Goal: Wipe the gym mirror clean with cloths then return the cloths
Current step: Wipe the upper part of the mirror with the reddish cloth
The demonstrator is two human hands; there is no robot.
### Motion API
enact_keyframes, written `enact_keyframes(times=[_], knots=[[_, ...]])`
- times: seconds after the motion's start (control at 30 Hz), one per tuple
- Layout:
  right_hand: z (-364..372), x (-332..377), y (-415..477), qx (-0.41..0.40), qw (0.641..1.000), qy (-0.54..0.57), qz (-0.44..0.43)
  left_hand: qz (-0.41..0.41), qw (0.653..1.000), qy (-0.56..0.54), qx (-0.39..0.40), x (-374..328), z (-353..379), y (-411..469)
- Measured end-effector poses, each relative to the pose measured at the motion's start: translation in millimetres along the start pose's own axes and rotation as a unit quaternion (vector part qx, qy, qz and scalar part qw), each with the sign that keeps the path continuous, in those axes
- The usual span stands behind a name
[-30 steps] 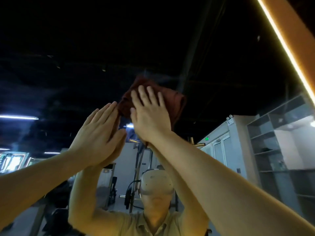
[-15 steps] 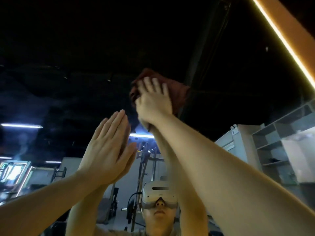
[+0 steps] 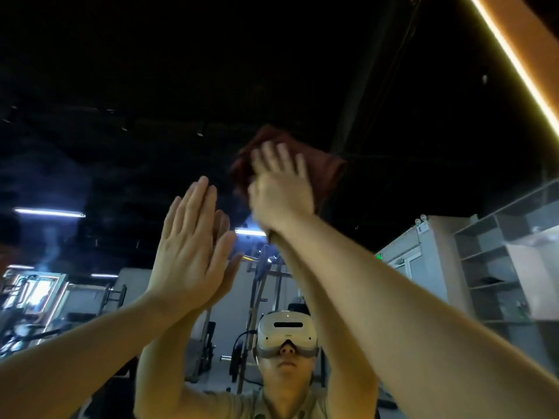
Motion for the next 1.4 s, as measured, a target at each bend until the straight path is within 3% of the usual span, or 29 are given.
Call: enact_keyframes(times=[0.07, 0.13, 0.2, 0.3, 0.37, 0.4, 0.47, 0.57, 0.63, 0.7, 0.73, 0.8, 0.87, 0.93, 1.0, 1.1, 1.2, 1.23, 1.3, 1.4], knots=[[20.3, 43.7, -49.0, 0.066, 0.985, -0.007, -0.161, -0.035, 0.998, -0.050, -0.024, 7.3, -9.7, -0.9], [17.2, 19.0, -61.5, 0.092, 0.972, -0.004, -0.217, -0.048, 0.997, -0.062, -0.024, 8.0, -13.3, -1.1], [2.4, -53.6, -36.1, 0.054, 0.991, -0.025, -0.123, -0.040, 0.999, -0.033, -0.005, 3.0, -11.2, -1.5], [-35.4, -182.6, 8.0, -0.041, 0.986, -0.060, 0.152, -0.028, 1.000, 0.007, -0.005, -2.1, -6.3, -1.6], [-40.3, -195.9, 13.4, -0.058, 0.963, -0.053, 0.259, -0.029, 0.999, 0.012, -0.016, 0.3, -6.4, -0.7], [-35.8, -175.9, 11.3, -0.064, 0.962, -0.036, 0.262, -0.028, 0.999, 0.010, -0.017, 1.1, -6.6, 0.0], [-22.4, -113.9, -4.7, -0.070, 0.980, -0.014, 0.185, -0.032, 0.999, 0.008, -0.009, 1.1, -7.4, -0.9], [2.6, -26.9, -66.8, -0.028, 0.999, -0.014, -0.009, -0.083, 0.996, 0.007, 0.017, 12.9, -6.8, -2.4], [15.2, -9.7, -121.9, 0.022, 0.988, -0.020, -0.155, -0.151, 0.988, -0.013, 0.043, 25.6, -3.7, -6.5], [12.9, -37.8, -132.8, 0.056, 0.975, -0.031, -0.214, -0.166, 0.984, -0.001, 0.063, 27.7, -0.9, -9.5], [7.1, -63.1, -116.4, 0.049, 0.981, -0.040, -0.182, -0.159, 0.985, 0.008, 0.069, 26.3, 0.3, -9.1], [-14.6, -127.1, -64.4, -0.012, 0.998, -0.056, -0.015, -0.151, 0.985, 0.016, 0.083, 25.1, 1.7, -8.2], [-33.6, -180.5, -29.4, -0.055, 0.978, -0.056, 0.192, -0.151, 0.984, 0.024, 0.096, 25.7, 0.7, -8.8], [-32.9, -167.8, -20.7, -0.068, 0.957, -0.034, 0.278, -0.143, 0.983, 0.029, 0.109, 27.4, -2.1, -6.9], [-14.9, -103.1, -28.5, -0.061, 0.973, -0.015, 0.222, -0.140, 0.982, 0.014, 0.126, 29.5, -5.2, -3.8], [11.0, 10.6, -81.4, -0.014, 1.000, -0.012, -0.009, -0.157, 0.977, -0.016, 0.142, 36.8, -16.2, 2.6], [24.4, 35.5, -143.1, 0.063, 0.965, -0.035, -0.254, -0.161, 0.978, -0.013, 0.133, 42.0, -35.2, 4.5], [24.3, 21.6, -145.1, 0.080, 0.955, -0.037, -0.284, -0.155, 0.978, -0.008, 0.142, 42.9, -37.8, 2.8], [18.7, -22.2, -106.6, 0.078, 0.973, -0.041, -0.212, -0.133, 0.971, 0.001, 0.198, 42.6, -34.0, -1.6], [-7.3, -91.9, -24.3, -0.022, 0.997, -0.052, 0.060, -0.093, 0.954, 0.024, 0.286, 42.1, -22.2, -14.8]])
Point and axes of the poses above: each hand's wrist, its own y-axis towards the middle knuckle, its own z-axis out of the palm, x = y × z, the point moved 8 cm from there along y, towards the middle knuckle, and after that the axes turned 14 degrees about z, right-handed, at the moved point
